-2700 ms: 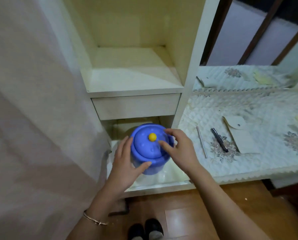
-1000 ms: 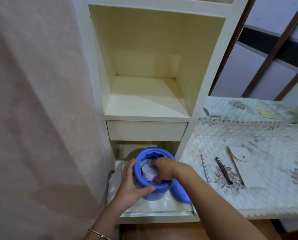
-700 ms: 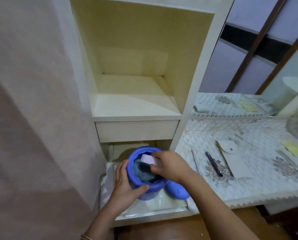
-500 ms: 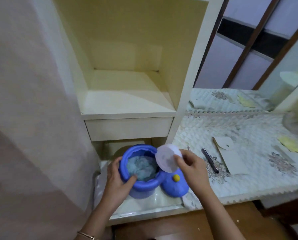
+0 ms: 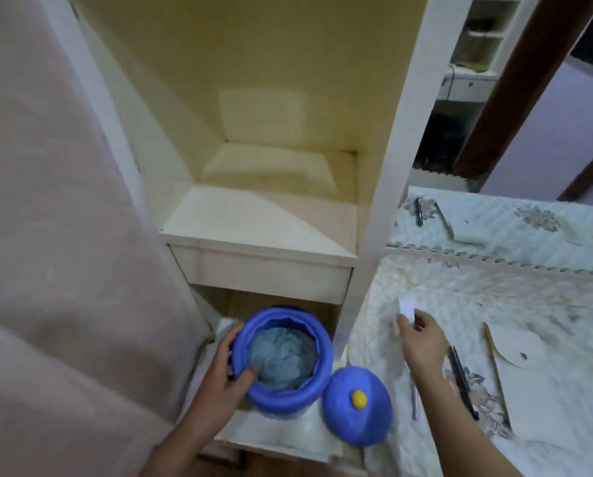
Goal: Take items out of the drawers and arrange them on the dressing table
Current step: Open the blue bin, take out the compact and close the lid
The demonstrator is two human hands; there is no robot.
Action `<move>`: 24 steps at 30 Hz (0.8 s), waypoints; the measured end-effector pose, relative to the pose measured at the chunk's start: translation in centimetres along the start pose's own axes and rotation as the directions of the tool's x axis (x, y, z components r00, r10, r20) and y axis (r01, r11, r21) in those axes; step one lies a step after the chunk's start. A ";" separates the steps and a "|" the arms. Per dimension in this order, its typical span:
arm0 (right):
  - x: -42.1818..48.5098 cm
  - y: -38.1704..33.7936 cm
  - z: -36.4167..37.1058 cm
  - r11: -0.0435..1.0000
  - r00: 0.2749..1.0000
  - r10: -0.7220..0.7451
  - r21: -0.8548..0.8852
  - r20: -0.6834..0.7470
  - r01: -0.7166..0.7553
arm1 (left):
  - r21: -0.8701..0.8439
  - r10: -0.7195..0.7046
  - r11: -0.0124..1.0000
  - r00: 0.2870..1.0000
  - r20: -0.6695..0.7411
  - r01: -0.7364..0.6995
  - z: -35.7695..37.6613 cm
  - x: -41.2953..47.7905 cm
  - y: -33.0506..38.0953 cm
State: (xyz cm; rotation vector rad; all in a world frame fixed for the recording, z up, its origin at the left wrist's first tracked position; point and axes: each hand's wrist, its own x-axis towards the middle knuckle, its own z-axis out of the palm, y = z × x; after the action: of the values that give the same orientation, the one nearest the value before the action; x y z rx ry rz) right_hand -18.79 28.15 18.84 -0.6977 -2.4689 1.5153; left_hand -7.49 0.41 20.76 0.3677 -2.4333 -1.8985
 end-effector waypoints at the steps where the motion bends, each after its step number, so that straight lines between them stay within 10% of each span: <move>1: 0.4 0.4 0.1 0.997 0.998 -0.042 -0.067 0.045 0.045 | -0.001 -0.001 1.000 1.000 0.002 0.001 0.0 0.0 0.2; 7: 0.2 3.8 0.9 0.824 0.888 -0.240 -0.401 0.393 0.401 | -0.005 -0.015 1.000 1.000 0.001 0.015 0.3 -0.1 0.6; 24: -10.7 4.4 0.0 0.810 0.863 -0.337 -0.351 0.376 0.469 | -0.099 0.030 0.995 0.999 0.026 -0.027 -0.1 0.0 0.1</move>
State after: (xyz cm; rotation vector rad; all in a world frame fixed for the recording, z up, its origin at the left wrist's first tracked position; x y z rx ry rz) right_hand -8.03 24.83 16.08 0.0498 -2.9664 0.9725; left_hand -7.45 0.37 20.91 0.3031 -2.3366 -2.0160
